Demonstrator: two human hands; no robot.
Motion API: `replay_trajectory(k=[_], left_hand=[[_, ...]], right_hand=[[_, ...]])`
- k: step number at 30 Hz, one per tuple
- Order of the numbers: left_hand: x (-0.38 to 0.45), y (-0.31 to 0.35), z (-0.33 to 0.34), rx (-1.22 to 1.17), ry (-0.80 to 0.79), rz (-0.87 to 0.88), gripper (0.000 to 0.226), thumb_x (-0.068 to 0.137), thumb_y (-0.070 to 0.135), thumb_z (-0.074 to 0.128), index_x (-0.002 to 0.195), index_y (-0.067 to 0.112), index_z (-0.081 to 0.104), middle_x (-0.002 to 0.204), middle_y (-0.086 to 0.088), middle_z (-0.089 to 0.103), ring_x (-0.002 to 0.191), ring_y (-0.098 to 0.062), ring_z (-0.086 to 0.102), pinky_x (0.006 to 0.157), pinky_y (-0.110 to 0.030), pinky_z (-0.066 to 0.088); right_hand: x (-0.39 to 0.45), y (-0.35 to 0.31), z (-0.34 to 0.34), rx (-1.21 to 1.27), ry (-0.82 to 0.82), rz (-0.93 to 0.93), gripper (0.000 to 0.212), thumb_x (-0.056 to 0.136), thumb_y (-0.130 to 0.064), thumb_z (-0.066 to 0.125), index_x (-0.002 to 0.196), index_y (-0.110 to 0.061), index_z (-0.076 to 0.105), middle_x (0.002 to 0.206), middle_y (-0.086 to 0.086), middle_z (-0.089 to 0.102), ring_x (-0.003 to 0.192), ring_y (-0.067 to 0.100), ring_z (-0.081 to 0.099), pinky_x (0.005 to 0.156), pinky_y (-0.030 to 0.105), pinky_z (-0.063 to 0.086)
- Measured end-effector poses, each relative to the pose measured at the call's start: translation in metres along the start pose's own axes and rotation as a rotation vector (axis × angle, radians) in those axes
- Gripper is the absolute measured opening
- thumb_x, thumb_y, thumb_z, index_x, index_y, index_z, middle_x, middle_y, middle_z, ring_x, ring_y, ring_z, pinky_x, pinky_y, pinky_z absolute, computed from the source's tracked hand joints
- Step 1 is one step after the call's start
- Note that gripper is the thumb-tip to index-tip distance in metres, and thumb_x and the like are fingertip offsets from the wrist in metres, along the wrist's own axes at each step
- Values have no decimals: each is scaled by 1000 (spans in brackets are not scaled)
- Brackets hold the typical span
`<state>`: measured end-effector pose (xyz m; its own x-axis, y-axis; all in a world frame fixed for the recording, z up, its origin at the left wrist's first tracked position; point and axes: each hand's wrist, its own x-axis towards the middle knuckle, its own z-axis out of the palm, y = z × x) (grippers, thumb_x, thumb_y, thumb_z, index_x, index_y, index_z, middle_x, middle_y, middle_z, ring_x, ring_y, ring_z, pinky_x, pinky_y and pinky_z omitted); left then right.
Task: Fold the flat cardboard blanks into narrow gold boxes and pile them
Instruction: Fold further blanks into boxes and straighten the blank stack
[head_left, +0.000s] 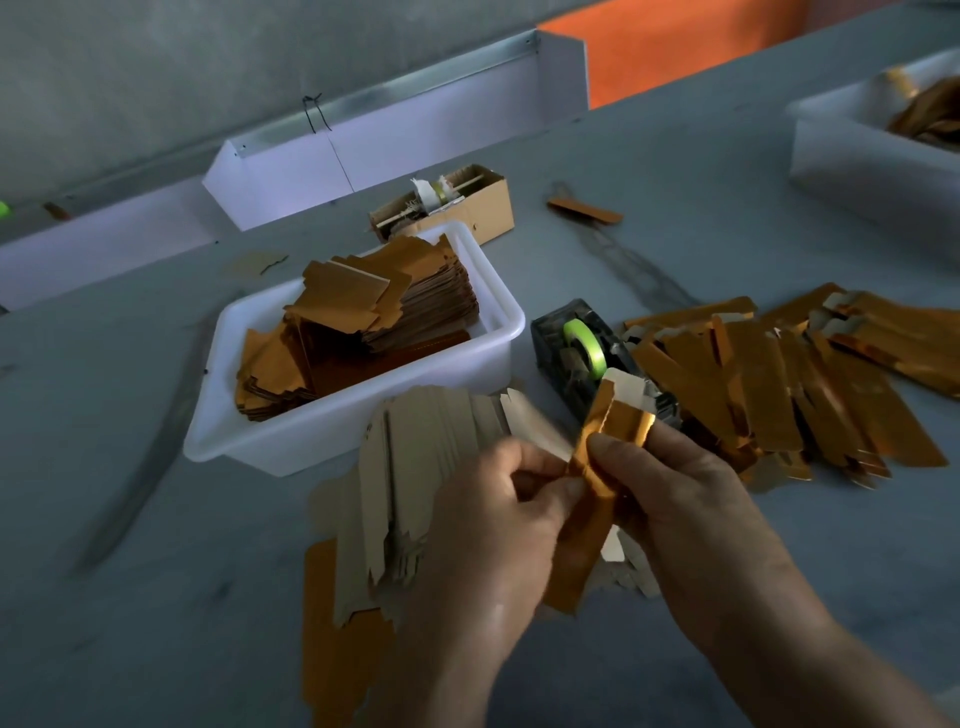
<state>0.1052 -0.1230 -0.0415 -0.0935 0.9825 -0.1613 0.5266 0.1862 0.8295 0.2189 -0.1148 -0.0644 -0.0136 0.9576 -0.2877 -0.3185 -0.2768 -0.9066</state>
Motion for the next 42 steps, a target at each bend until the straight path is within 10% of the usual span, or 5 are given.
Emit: replay_trajectory(k=[6, 10, 14, 34, 42], left_hand=[[3, 0, -9, -318, -39, -111, 3, 85, 20, 69, 83, 22, 70, 79, 4, 74, 78, -15, 72, 77, -38, 59], [13, 2, -12, -559, 9, -199, 4, 85, 6, 64, 86, 8, 68, 79, -3, 73, 70, -12, 72, 61, -23, 58], [15, 1, -11, -582, 7, -239, 6, 85, 6, 64, 90, 3, 67, 91, -9, 70, 64, -12, 71, 58, -23, 57], [18, 1, -11, -481, 14, -190, 11, 86, 14, 66, 75, 13, 67, 62, 4, 63, 51, -8, 56, 51, -23, 43], [23, 13, -6, -526, -69, -101, 15, 87, 13, 63, 73, 16, 64, 58, 8, 60, 50, -3, 50, 45, -17, 36]], right_hand=[[4, -14, -14, -401, 100, -187, 24, 75, -47, 56, 86, -28, 65, 81, -4, 69, 76, 9, 66, 61, 16, 46], [29, -34, -41, -731, 345, -405, 9, 89, -28, 58, 84, -30, 66, 91, 1, 62, 74, 14, 57, 58, 23, 41], [49, -45, -48, -871, 160, -261, 14, 91, -28, 57, 80, -30, 65, 71, -6, 61, 55, 6, 55, 45, 18, 41], [52, -29, -38, -383, 118, -151, 9, 86, -21, 64, 78, -23, 69, 83, 2, 70, 74, 19, 69, 65, 31, 56], [42, -20, -41, -823, 231, -315, 20, 84, -17, 65, 66, -25, 62, 108, -17, 52, 78, -4, 48, 62, 14, 35]])
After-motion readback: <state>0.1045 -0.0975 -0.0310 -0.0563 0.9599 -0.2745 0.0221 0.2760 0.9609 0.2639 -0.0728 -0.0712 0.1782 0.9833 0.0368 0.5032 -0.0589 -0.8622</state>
